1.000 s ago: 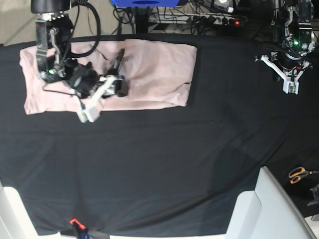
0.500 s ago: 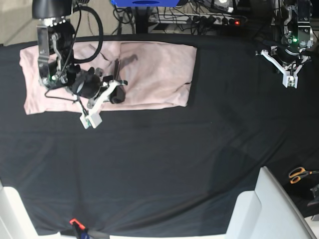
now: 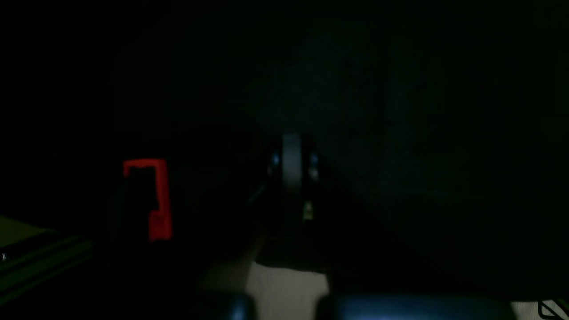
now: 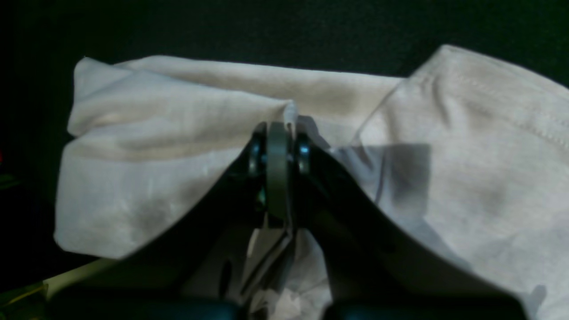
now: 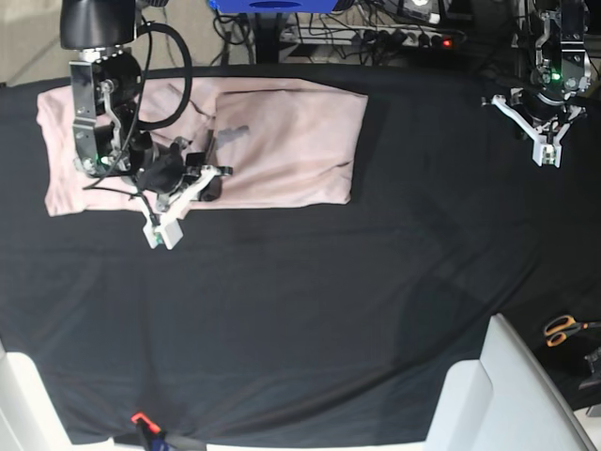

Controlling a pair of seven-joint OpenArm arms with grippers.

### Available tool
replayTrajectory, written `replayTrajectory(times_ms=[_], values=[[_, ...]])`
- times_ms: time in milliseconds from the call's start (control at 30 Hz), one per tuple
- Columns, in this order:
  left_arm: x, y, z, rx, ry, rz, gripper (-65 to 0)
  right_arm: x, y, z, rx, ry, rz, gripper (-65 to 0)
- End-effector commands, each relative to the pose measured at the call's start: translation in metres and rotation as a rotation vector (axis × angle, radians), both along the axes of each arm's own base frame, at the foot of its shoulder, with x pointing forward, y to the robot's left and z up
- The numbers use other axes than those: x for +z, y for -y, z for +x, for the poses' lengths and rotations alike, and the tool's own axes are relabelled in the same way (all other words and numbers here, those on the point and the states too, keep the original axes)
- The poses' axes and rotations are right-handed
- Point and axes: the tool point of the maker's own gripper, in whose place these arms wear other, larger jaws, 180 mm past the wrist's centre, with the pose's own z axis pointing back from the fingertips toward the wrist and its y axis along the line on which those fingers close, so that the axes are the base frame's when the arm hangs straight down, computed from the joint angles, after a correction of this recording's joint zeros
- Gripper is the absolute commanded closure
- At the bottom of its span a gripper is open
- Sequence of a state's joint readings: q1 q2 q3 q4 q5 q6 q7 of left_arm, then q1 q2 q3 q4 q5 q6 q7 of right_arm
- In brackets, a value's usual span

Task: Fold the T-shirt properly
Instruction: 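Grasp the shirt edge with the right gripper and pull it toward the shirt's end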

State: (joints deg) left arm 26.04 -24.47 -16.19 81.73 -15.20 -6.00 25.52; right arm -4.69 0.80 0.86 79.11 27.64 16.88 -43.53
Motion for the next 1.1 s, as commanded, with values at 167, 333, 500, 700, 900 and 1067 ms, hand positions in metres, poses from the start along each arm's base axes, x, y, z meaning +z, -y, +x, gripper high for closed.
replayTrajectory(times_ms=[167, 333, 500, 700, 900, 1067], values=[[0.011, -0.009, 0.007, -0.005, 0.030, 0.028, 0.0, 0.010, -0.004, 0.004, 0.000, 0.038, 0.016, -0.8], [0.006, -0.012, 0.003, 0.004, 0.014, 0.027, 0.0, 0.013, 0.001, 0.002, -0.048, 0.033, 0.005, -0.8], [-0.003, -0.020, -0.001, 0.035, -0.008, 0.025, 0.0, 0.009, 0.004, -0.004, -0.067, -0.014, -0.005, -2.1], [-0.004, -0.020, -0.001, 0.037, -0.010, 0.025, 0.0, 0.035, -0.002, -0.015, -0.041, 0.020, 0.015, -20.3], [-0.003, -0.022, -0.001, 0.035, -0.010, 0.029, 0.0, 0.049, 0.001, -0.053, -0.070, 0.012, 0.069, -32.4], [0.007, -0.041, -0.001, 0.087, 0.017, 0.050, 0.0, 0.029, 0.002, -0.096, -0.094, -0.061, 0.067, -32.6]])
